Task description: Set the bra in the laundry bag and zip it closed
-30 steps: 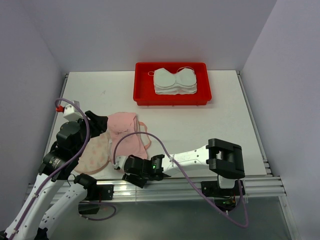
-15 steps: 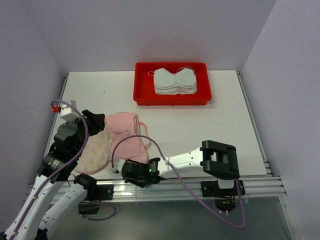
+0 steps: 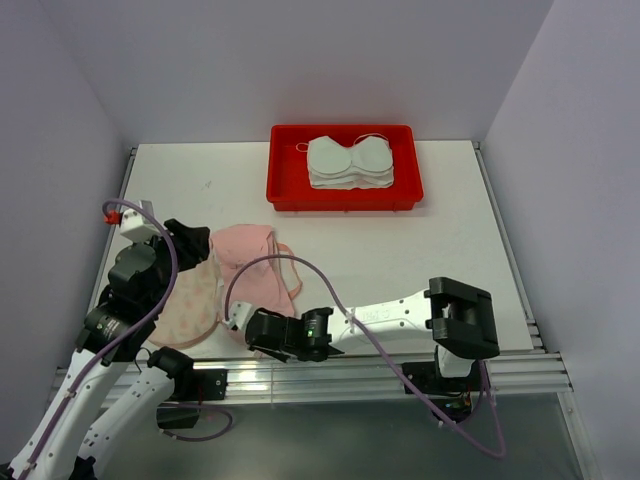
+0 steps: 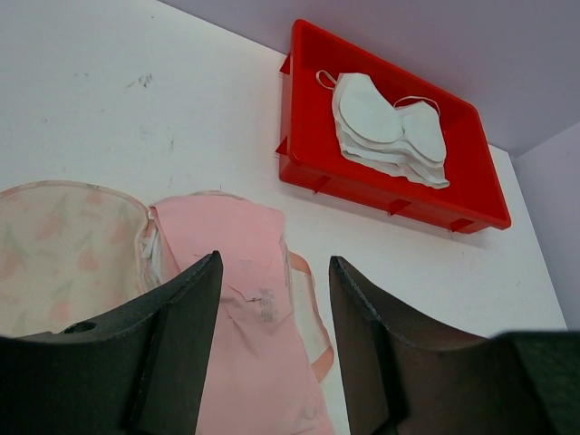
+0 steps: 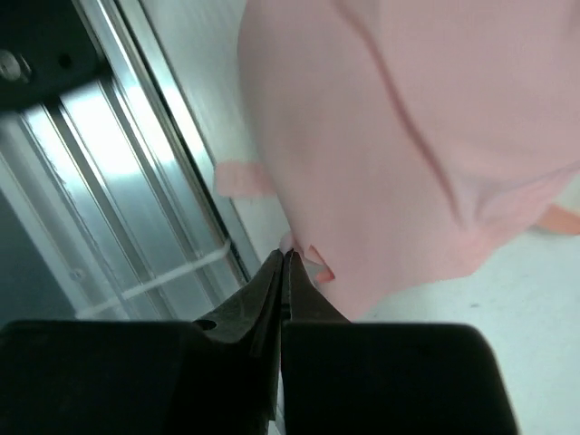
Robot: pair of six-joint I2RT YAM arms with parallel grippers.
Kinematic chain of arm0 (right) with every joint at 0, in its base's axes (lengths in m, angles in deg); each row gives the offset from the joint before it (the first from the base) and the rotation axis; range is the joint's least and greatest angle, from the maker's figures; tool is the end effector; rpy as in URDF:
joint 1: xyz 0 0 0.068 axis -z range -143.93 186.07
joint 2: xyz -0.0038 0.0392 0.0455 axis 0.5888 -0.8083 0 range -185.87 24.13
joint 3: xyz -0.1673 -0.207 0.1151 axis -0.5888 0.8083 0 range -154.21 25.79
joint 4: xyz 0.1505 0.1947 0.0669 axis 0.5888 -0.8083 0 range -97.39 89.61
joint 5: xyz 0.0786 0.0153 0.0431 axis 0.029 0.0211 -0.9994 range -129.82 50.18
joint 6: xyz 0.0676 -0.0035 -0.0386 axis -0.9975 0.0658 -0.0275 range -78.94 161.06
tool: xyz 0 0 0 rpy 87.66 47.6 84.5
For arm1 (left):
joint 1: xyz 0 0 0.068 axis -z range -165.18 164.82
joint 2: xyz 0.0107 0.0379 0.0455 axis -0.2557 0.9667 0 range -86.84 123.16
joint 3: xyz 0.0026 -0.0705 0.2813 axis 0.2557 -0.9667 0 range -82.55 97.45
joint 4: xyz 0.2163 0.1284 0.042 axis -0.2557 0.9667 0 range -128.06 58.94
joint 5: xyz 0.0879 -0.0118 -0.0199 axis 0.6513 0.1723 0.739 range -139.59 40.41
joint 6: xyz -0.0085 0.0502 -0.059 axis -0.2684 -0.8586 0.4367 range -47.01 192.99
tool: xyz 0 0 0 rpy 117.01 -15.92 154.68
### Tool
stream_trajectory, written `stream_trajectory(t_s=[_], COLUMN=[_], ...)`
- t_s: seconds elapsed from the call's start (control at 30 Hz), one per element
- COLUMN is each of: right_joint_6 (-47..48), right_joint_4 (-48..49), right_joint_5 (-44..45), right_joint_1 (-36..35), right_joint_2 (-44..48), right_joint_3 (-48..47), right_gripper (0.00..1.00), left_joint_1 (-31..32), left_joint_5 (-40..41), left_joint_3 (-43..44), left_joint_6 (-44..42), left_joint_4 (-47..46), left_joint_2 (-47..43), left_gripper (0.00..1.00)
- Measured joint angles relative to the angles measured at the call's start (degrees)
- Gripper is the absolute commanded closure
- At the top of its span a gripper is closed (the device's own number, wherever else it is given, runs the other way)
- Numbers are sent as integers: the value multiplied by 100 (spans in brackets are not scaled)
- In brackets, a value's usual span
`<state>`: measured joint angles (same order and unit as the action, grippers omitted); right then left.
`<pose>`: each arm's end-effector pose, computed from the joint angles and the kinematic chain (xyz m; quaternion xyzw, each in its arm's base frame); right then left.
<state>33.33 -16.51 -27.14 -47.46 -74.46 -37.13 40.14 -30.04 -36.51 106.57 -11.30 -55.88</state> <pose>0.0570 0.3724 0.1927 -0.5484 0.7633 0.1596 0.3021 0.1240 -0.0340 0.3506 -0.1620 0.7544 -0.1914 0.6066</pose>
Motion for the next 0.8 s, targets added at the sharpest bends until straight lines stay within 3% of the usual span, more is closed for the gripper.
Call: stream_trajectory(t_s=[0.3,0.8], right_joint_6=[369,256], right_joint_4=[164,918], right_joint_5=[382,-170], right_joint_1=[435,1486], right_joint_2=[9,-929], right_joint_3=[-955,-1080], right_gripper=[100,100], left_joint_1=[0,0], left_joint_5=[85,-44], left_joint_3=[0,-201], left_joint_6=[-17,39], left_joint_4=[-2,-81], left_joint_2=[-50,-44], left_gripper=[43,43])
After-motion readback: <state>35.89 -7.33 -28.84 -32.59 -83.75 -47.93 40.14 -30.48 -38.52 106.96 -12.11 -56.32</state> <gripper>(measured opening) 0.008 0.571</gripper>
